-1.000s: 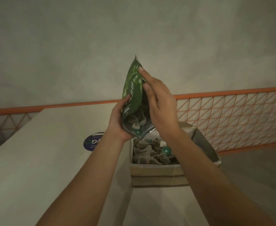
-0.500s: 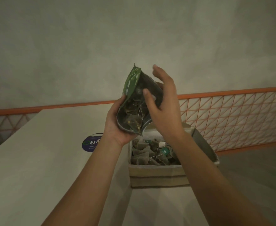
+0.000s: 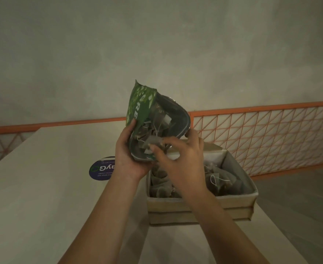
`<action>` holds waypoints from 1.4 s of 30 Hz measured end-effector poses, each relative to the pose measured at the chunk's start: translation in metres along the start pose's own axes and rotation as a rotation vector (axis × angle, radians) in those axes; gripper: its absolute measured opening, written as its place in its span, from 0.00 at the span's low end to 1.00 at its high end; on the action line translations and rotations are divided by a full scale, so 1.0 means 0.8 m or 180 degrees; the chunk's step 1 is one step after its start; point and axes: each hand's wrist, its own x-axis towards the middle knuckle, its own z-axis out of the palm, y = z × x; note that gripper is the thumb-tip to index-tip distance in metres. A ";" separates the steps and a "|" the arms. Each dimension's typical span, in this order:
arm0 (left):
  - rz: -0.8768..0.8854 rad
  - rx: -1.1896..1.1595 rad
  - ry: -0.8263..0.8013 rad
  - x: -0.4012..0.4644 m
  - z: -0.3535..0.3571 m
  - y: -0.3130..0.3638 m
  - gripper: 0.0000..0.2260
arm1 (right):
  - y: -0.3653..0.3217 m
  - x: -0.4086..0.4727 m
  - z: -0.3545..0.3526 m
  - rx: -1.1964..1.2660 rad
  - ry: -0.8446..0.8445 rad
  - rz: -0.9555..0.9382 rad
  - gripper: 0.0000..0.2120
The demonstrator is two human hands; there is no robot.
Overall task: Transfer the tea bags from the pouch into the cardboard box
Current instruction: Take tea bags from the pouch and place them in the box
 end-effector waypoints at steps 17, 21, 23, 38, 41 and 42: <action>0.0385 -0.0352 -0.0344 0.033 -0.006 0.009 0.25 | 0.048 0.072 -0.064 0.0839 -0.1276 0.1000 0.07; 0.0374 -0.0334 -0.0329 0.039 -0.005 0.003 0.26 | 0.055 0.087 -0.054 0.0117 -0.1956 0.0914 0.07; 0.0347 -0.0348 -0.0273 0.042 -0.002 0.000 0.26 | 0.055 0.095 -0.056 -0.0043 -0.2139 0.0885 0.08; 0.0253 -0.0255 -0.0188 0.051 0.010 -0.016 0.21 | 0.007 0.103 -0.067 0.0289 -0.0731 -0.0518 0.02; 0.0256 -0.0193 -0.0126 0.049 0.014 -0.018 0.20 | 0.010 0.093 -0.039 -0.1088 -0.0281 -0.0908 0.04; 0.0265 -0.0173 -0.0086 0.050 0.015 -0.018 0.20 | 0.010 0.089 -0.028 -0.1465 -0.0209 -0.0858 0.06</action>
